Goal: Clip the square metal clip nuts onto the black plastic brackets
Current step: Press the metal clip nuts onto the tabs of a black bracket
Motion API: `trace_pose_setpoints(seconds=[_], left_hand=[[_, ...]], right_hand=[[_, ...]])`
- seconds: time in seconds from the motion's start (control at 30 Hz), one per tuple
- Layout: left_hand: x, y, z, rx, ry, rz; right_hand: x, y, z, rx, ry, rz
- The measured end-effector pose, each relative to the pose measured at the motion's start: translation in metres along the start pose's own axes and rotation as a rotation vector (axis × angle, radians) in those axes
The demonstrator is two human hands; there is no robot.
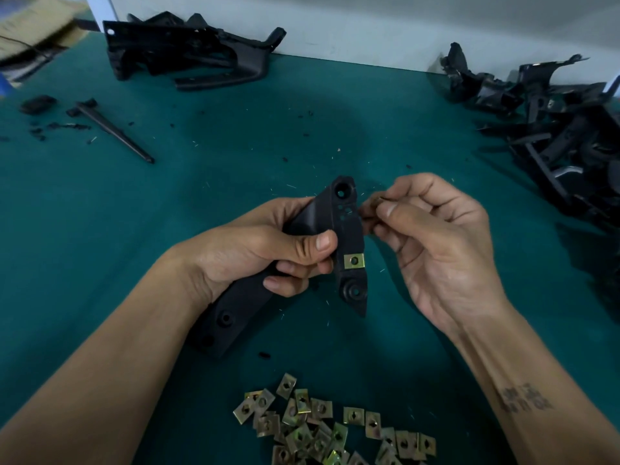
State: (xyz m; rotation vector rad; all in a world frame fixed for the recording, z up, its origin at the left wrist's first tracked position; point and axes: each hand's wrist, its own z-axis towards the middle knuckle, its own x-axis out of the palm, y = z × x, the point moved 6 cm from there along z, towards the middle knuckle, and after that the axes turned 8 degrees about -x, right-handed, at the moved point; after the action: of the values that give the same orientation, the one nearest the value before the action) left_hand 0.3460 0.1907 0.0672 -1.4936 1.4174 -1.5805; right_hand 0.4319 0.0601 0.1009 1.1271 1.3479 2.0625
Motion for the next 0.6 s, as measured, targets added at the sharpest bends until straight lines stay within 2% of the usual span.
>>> trace_pose_setpoints(seconds=[0.5, 0.6], left_hand=[[0.0005, 0.0001, 0.0, 0.01, 0.0, 0.005], [-0.0031, -0.0015, 0.0016, 0.04, -0.065, 0.0]], right_hand=[[0.0077, -0.0018, -0.0014, 0.083, 0.047, 0.057], [0.0073, -0.0031, -0.002, 0.07, 0.036, 0.068]])
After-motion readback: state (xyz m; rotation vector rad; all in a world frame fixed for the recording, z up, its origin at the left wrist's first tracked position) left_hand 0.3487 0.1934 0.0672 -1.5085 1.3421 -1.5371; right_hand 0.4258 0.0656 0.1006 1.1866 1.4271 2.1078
